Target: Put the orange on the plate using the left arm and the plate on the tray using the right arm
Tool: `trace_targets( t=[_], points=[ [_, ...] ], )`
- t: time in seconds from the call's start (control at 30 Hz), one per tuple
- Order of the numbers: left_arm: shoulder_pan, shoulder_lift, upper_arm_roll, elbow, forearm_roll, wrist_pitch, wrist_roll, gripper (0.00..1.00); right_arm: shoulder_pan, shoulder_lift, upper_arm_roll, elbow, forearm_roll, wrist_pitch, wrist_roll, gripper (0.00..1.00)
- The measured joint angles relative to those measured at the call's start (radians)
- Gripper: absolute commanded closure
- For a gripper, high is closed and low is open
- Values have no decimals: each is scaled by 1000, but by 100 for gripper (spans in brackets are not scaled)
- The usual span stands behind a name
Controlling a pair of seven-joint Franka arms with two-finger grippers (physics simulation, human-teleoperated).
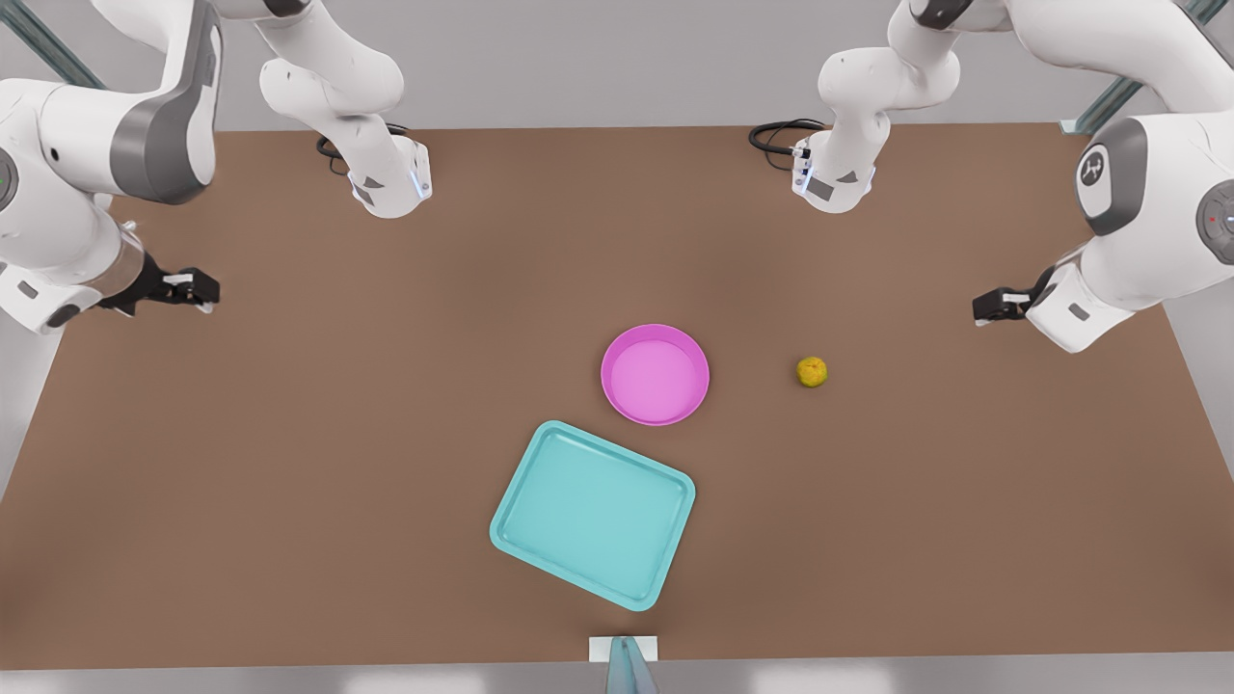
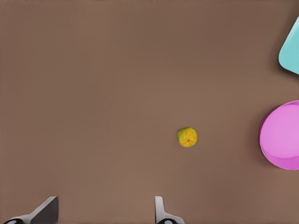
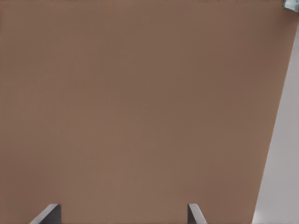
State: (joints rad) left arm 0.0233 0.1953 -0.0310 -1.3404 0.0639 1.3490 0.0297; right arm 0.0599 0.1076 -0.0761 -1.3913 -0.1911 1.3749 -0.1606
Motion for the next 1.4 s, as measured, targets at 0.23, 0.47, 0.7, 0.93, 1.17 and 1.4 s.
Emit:
trace_targets(
  t=[0.23, 0.47, 0.7, 0.93, 1.17, 1.4],
  points=[
    [-114, 232, -13, -253, -9, 118, -2, 0, 1, 3, 0, -2, 8, 39, -14, 0],
    [-173, 291, -16, -594, -20, 591, -39, 0, 0, 10, 0, -3, 9, 42, -24, 0],
    [-193, 278, -16, -651, -44, 788, -72, 0, 0, 12, 0, -15, 9, 43, -30, 0],
    [-227, 288, -16, -678, -50, 845, -98, 0, 0, 13, 0, -28, 10, 43, -34, 0],
    [-230, 292, -14, -680, -50, 845, -115, 0, 0, 15, -1, -31, 10, 43, -37, 0],
    [-228, 334, -13, -679, -50, 842, -124, 0, 0, 18, -2, -31, 10, 40, -40, 0]
  ],
)
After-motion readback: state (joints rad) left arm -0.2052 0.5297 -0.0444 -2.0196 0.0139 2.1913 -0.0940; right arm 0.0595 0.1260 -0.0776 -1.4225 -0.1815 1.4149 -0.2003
